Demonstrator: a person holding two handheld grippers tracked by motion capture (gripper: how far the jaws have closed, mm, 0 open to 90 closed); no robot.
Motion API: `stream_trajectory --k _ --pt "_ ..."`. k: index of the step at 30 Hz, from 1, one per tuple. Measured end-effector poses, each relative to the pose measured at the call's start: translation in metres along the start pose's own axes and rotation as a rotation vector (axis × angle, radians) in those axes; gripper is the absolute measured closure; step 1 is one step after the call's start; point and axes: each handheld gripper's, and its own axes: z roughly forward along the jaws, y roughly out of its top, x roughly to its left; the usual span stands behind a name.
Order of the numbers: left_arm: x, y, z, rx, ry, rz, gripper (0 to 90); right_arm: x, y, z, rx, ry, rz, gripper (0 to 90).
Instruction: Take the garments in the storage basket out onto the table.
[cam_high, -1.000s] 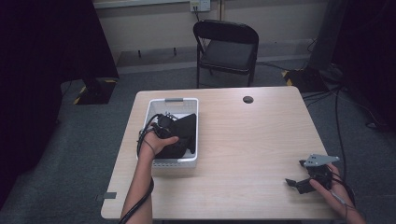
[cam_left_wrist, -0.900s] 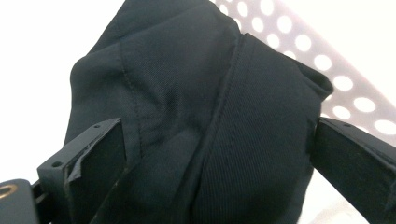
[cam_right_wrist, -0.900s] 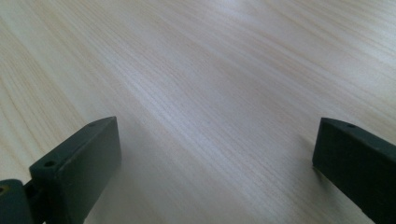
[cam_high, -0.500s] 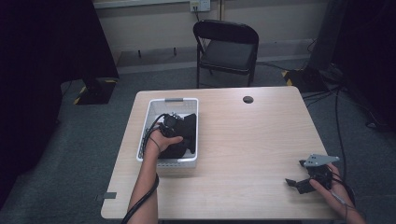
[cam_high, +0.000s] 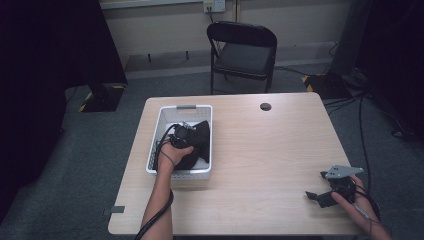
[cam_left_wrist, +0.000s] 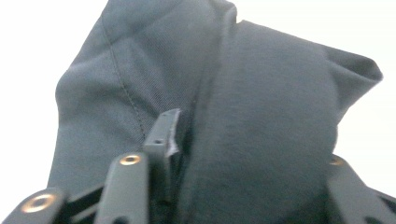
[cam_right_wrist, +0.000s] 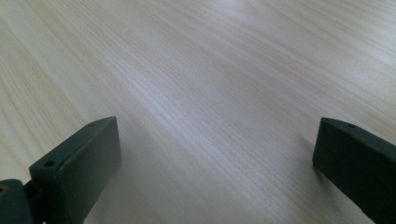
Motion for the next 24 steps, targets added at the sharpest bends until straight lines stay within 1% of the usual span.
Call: stream_trajectory --k 2,4,10,12,15,17,18,19,24 --pt "0.001 0.001 -0.007 -0.025 0.014 -0.03 63.3 0.0 0.0 0.0 0.0 0.0 0.0 0.0" --pt "0.004 0.001 -0.016 -0.062 0.015 -0.062 65.4 0.0 0.0 0.0 0.0 0.0 0.0 0.0" --pt "0.011 0.001 -0.042 -0.141 0.04 -0.114 67.4 0.0 0.0 0.0 0.0 0.0 0.0 0.0" --pt "0.013 0.002 -0.05 -0.162 0.046 -0.125 67.5 0.0 0.0 0.0 0.0 0.0 0.0 0.0" --pt "0.013 0.004 -0.06 -0.181 0.054 -0.12 67.7 0.0 0.0 0.0 0.0 0.0 0.0 0.0" --pt "0.013 0.007 -0.066 -0.19 0.055 -0.114 67.7 0.0 0.0 0.0 0.0 0.0 0.0 0.0" --pt "0.012 0.01 -0.072 -0.204 0.049 -0.117 67.7 0.0 0.0 0.0 0.0 0.0 0.0 0.0" --pt "0.012 0.01 -0.072 -0.204 0.049 -0.117 67.7 0.0 0.0 0.0 0.0 0.0 0.0 0.0" --pt "0.009 0.017 -0.086 -0.233 0.042 -0.118 67.7 0.0 0.0 0.0 0.0 0.0 0.0 0.0"
